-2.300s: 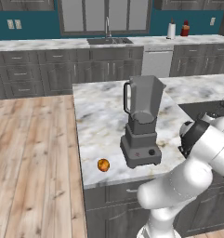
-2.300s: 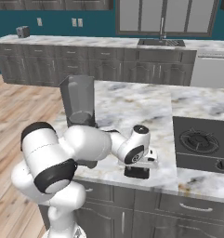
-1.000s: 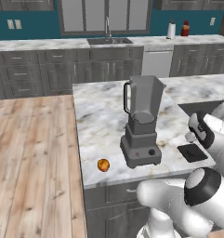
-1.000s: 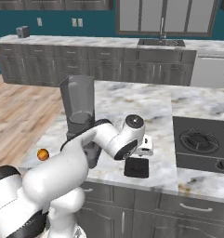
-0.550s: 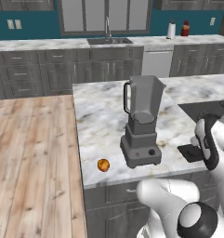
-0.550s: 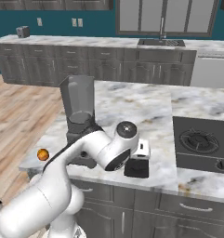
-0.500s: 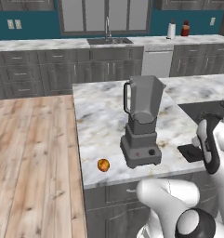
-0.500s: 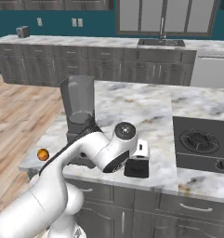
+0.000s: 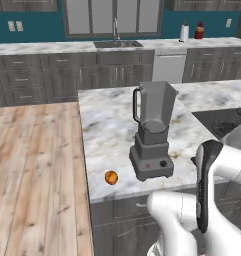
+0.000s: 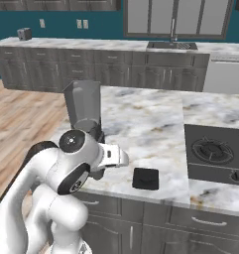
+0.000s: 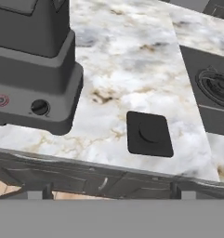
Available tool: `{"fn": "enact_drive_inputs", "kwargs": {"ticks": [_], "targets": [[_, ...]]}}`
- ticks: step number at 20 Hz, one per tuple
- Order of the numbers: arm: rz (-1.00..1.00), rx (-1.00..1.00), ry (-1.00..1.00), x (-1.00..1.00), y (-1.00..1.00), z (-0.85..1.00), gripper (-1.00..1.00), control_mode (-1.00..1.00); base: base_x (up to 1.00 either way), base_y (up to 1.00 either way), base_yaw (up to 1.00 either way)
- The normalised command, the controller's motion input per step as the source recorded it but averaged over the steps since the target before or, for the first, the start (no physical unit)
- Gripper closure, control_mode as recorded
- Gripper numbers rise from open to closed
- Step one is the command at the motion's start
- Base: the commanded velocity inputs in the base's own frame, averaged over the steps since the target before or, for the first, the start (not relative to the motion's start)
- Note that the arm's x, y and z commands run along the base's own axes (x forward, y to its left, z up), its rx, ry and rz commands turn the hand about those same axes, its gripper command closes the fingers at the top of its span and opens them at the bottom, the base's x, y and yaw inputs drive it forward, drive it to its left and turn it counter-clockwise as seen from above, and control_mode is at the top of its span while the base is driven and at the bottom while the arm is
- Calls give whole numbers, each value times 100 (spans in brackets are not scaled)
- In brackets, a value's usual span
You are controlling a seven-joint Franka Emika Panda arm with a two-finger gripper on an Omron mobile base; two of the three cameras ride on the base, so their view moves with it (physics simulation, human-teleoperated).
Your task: Open the blender lid, put the peach in the blender, close the lid, and start the blender.
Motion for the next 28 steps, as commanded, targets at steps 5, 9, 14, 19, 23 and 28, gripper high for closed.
{"fn": "enact_drive_inputs", "kwargs": {"ticks": [5, 9, 14, 19, 23, 28], "targets": [[0, -14, -3, -31, 100, 20, -100, -100, 0, 0, 0], [2, -8, 0, -28, 100, 0, -100, -100, 0, 0, 0], [4, -8, 0, -22, 96, -3, -100, -100, 0, 0, 0], [3, -7, 0, -15, 98, -17, -100, -100, 0, 0, 0], [2, -8, 4, -3, 89, -24, -100, -100, 0, 0, 0], [0, -8, 7, 7, 69, -26, -100, -100, 0, 0, 0]]}}
